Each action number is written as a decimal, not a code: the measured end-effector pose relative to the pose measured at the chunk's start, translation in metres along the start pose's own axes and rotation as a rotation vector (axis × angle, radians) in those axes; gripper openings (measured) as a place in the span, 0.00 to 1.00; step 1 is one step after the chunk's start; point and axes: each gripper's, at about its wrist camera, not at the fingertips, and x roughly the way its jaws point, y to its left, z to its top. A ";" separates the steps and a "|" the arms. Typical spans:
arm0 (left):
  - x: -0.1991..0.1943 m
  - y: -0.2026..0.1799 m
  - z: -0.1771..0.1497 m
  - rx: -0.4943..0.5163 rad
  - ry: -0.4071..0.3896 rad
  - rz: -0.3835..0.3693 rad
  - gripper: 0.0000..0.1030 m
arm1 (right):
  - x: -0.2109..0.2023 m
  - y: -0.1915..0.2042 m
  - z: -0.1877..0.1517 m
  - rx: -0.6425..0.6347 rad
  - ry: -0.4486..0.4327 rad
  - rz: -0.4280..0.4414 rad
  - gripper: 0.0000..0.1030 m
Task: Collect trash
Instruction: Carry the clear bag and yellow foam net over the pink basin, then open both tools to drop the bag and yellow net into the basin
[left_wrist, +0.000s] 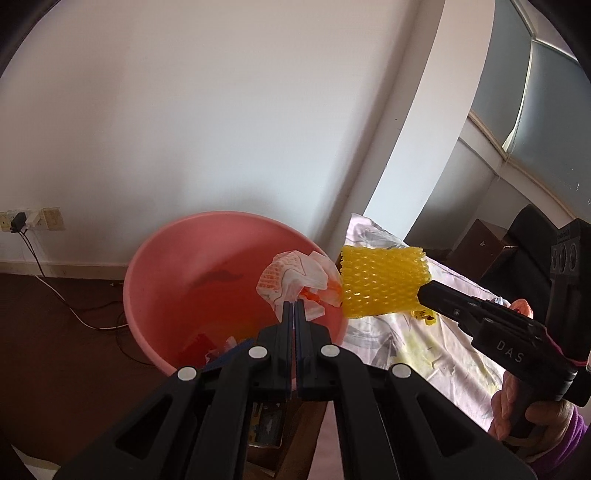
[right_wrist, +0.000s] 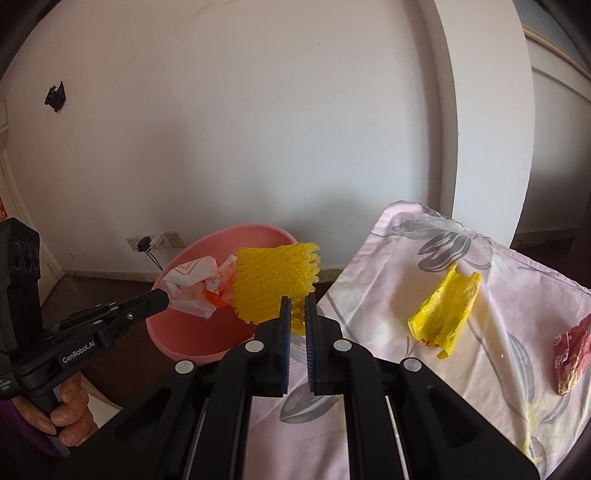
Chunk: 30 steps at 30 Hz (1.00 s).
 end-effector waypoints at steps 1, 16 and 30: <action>-0.001 0.004 -0.001 -0.004 0.001 0.005 0.00 | 0.003 0.003 0.001 -0.008 0.005 0.004 0.07; 0.001 0.032 -0.012 -0.052 0.039 0.073 0.00 | 0.034 0.031 -0.002 -0.074 0.072 0.035 0.07; 0.013 0.043 -0.016 -0.074 0.074 0.120 0.01 | 0.045 0.036 -0.006 -0.090 0.105 0.039 0.07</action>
